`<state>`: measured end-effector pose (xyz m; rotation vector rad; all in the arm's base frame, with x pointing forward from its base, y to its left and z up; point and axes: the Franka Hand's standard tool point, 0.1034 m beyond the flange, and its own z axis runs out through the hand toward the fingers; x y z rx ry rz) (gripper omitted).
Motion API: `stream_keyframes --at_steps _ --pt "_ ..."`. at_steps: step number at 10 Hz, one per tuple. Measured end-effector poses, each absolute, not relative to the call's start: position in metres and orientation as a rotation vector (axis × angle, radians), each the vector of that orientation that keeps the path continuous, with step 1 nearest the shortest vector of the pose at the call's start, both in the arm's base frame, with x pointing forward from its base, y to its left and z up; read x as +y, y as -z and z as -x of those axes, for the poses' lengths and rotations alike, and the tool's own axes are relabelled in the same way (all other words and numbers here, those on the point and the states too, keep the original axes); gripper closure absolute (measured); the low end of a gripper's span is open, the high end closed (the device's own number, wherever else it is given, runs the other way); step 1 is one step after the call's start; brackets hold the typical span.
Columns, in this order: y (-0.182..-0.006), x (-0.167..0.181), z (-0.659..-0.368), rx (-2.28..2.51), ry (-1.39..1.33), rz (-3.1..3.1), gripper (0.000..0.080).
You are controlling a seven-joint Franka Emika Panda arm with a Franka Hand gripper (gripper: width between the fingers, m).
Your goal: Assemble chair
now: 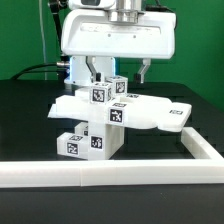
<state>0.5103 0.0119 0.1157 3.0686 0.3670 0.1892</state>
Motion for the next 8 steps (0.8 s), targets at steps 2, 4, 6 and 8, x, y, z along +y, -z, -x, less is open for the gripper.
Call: stream_keyframes --at_steps 2,4,6,8 --pt "-0.1157 0.0110 -0.5105 0.362 -0.187 -3.070 0.0211" --pt "-0.1157 0.0110 -0.5105 0.360 -0.187 -3.070 0.0484" --pt "-0.1157 0.0110 -0.5105 0.315 -0.188 -3.077 0.0512" --pt "-0.1154 0.0106 -0.5100 0.077 -0.196 -3.105 0.0512"
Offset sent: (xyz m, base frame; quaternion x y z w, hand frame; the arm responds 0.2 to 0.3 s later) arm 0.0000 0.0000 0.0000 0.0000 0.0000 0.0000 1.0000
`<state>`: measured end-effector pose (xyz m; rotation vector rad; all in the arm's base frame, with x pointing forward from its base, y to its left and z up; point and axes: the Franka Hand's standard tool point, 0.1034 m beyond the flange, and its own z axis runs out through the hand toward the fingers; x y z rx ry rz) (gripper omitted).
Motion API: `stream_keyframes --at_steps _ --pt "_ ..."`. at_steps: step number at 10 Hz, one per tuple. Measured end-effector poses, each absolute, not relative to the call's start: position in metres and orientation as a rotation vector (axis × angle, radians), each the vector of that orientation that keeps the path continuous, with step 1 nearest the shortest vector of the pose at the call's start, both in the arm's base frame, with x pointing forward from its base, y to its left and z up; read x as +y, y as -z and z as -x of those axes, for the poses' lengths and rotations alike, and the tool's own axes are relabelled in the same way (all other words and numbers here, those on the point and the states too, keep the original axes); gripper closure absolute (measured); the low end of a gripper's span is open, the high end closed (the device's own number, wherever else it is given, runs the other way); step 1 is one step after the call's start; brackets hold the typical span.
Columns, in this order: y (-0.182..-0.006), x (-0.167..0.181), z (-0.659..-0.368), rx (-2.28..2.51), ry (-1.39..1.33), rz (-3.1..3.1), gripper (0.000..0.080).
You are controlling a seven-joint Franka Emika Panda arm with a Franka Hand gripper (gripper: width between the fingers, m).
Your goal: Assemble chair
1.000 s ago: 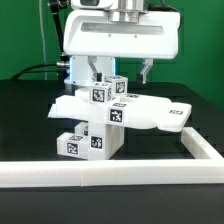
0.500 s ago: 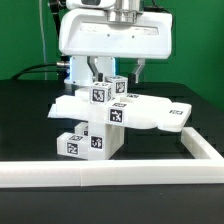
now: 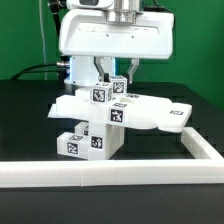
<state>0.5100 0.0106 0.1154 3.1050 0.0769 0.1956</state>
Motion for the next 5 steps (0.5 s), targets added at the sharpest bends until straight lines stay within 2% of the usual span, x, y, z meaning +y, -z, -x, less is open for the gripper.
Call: stream_keyframes --at_steps 5 --pt "-0.1159 0.0110 -0.5123 -0.497 -0.224 -3.087 0.0511"
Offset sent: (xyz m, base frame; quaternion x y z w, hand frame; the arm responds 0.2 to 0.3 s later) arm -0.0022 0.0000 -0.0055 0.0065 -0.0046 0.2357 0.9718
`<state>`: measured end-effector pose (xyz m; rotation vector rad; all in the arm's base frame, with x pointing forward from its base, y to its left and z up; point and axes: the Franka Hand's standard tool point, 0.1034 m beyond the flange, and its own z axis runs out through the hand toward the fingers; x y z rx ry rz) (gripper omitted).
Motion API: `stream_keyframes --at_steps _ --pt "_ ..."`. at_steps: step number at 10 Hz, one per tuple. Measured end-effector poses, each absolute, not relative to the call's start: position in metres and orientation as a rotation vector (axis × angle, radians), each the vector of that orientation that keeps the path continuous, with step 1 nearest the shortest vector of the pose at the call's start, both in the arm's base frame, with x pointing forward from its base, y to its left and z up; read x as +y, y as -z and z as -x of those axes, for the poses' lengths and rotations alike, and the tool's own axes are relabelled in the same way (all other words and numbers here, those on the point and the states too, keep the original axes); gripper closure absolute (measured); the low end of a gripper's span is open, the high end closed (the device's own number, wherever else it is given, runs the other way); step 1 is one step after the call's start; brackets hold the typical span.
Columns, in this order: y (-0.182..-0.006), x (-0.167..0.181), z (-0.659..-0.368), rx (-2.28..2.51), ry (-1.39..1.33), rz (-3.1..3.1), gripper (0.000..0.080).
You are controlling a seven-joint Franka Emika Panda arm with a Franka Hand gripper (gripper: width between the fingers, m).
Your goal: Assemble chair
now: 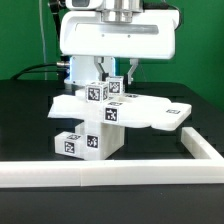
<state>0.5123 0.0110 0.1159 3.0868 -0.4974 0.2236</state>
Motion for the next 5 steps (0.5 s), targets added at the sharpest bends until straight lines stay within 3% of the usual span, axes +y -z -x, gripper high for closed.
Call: stream_keyframes --at_steps 5 --pt "-0.1160 0.0121 -0.5144 -1.161 -0.236 -2.948 0.0511"
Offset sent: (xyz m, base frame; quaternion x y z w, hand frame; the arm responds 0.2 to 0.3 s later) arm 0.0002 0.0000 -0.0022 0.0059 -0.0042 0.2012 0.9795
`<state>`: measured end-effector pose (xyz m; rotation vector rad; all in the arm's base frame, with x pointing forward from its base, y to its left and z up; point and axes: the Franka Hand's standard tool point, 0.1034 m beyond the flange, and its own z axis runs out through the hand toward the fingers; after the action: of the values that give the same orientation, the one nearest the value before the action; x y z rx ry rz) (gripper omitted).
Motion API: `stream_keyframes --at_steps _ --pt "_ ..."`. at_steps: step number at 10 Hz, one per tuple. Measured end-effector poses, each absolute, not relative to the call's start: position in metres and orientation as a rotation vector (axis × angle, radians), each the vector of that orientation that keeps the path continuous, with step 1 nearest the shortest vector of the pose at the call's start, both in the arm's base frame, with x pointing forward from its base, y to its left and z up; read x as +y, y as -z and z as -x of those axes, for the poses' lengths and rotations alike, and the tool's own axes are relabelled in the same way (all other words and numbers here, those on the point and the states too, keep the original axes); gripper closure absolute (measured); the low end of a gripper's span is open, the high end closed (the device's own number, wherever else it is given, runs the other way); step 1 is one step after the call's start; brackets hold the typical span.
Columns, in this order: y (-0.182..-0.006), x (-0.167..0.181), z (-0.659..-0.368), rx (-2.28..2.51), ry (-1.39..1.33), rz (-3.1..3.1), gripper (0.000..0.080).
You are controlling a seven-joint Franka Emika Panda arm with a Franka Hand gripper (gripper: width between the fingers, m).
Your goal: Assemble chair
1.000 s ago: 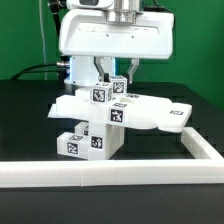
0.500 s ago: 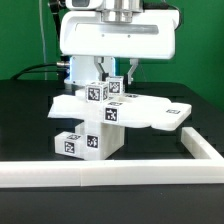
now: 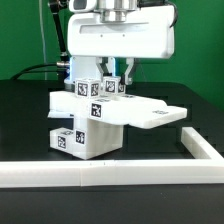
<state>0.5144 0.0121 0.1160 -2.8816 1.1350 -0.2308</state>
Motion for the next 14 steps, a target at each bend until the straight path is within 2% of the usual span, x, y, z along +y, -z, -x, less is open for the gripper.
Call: stream_keyframes --at_steps 3,4,5,6,7,10,14 --pt "-0.116 0.012 -0.514 1.134 0.230 2.883 0.0488" --pt "-0.116 0.012 -0.514 1.134 0.230 2.883 0.0286" --pt "-0.116 0.013 -0.514 1.131 0.230 2.885 0.0192" --pt "-0.116 0.015 -0.514 1.121 0.230 2.889 0.0192" --pt "-0.115 0.017 -0.514 1.096 0.229 2.902 0.0159" --pt "-0.116 0.017 -0.514 1.030 0.231 2.928 0.0152" --pt "-0.128 0.030 -0.508 1.004 0.231 2.900 0.0150"
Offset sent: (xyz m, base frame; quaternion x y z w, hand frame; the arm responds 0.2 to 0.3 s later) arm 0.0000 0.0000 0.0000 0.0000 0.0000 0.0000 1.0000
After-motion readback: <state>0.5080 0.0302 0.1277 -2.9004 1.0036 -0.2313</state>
